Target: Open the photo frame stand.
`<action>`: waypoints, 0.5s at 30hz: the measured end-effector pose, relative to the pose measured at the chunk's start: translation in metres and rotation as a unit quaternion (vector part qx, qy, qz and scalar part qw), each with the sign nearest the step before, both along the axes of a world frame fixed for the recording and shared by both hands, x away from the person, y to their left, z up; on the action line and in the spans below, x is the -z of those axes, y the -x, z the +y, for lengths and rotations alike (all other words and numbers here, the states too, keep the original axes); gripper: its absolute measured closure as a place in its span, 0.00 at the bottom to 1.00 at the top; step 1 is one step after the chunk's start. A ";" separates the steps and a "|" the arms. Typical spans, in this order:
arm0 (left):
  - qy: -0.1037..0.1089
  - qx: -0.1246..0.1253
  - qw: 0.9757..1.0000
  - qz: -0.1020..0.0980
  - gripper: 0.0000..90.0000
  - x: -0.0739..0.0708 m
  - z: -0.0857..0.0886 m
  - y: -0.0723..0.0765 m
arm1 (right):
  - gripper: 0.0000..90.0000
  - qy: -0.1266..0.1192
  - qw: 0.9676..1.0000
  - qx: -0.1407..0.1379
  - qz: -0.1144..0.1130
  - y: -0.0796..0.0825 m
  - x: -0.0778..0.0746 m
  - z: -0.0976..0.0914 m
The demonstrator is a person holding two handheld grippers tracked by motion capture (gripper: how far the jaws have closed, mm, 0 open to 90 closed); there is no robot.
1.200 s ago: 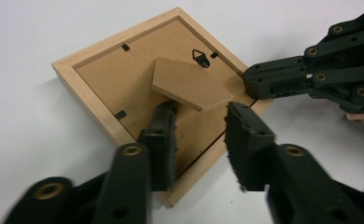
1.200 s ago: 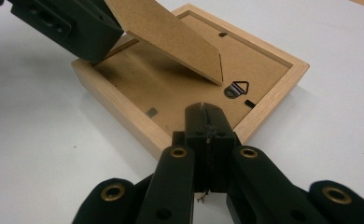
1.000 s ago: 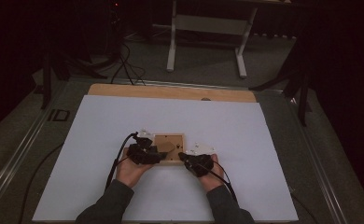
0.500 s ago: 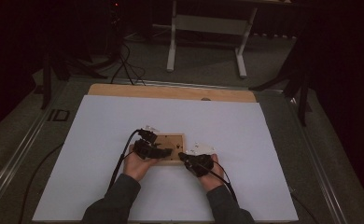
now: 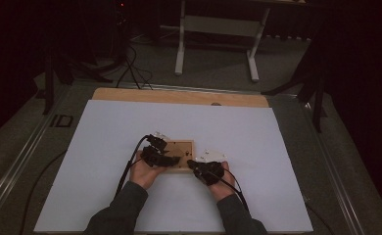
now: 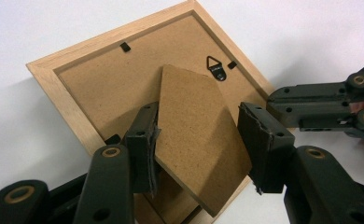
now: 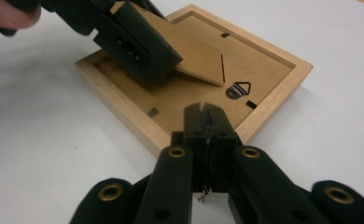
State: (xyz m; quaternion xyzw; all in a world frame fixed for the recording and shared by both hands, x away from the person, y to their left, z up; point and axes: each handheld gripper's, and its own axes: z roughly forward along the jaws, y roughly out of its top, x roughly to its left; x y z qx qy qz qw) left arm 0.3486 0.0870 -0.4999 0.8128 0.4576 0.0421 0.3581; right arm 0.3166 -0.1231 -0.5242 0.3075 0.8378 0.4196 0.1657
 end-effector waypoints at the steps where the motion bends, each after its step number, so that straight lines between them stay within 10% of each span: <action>1: -0.002 0.000 1.000 -0.002 0.58 0.000 0.000 0.000 | 0.96 -0.003 1.000 0.001 0.002 0.000 0.000 0.000; 15: -0.035 0.007 0.998 -0.049 0.58 -0.001 -0.006 0.012 | 0.83 -0.017 1.000 0.000 0.003 -0.001 -0.009 -0.007</action>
